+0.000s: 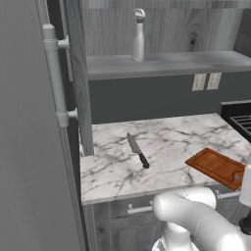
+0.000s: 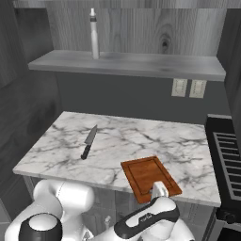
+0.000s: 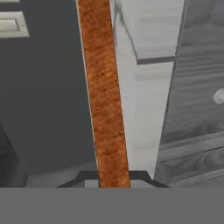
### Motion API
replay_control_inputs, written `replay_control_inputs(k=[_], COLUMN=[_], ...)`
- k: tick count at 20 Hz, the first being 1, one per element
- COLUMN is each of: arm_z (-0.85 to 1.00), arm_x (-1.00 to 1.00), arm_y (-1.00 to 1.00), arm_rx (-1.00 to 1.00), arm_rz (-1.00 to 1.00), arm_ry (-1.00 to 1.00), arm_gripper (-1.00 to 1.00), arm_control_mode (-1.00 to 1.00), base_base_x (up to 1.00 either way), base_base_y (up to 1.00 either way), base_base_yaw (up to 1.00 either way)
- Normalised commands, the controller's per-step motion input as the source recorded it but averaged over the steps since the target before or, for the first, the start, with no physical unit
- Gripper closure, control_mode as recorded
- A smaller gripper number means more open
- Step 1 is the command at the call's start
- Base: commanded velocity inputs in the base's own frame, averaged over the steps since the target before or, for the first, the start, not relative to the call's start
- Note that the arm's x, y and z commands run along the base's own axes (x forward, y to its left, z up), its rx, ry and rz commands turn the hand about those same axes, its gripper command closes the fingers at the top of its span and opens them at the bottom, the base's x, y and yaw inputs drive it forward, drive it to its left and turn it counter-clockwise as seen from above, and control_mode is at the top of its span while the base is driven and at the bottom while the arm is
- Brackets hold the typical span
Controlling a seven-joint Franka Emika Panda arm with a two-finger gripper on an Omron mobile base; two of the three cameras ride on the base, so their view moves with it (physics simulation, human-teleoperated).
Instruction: Move the cutting board and knife to the sink. Then move spray from the cabinet to the counter.
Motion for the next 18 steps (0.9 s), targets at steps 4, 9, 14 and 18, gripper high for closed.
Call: replay_control_inputs(k=[4, 9, 14, 18], arm_z=[0.47, 0.44, 0.3, 0.27], arm_x=[-0.07, 0.0, 0.0, 0.0], arm_y=[-0.02, 0.0, 0.03, 0.15], arm_rx=[0.0, 0.0, 0.0, 0.0], arm_rz=[-0.05, -0.1, -0.1, -0.12], arm_ry=[0.17, 0.26, 0.24, 0.15], arm_gripper=[1.0, 1.0, 1.0, 1.0], arm_control_mode=[-1.0, -1.0, -1.0, -1.0], base_base_x=[0.0, 0.0, 0.0, 0.0], base_base_y=[0.0, 0.0, 0.0, 0.0], base_base_yaw=[0.0, 0.0, 0.0, 0.0])
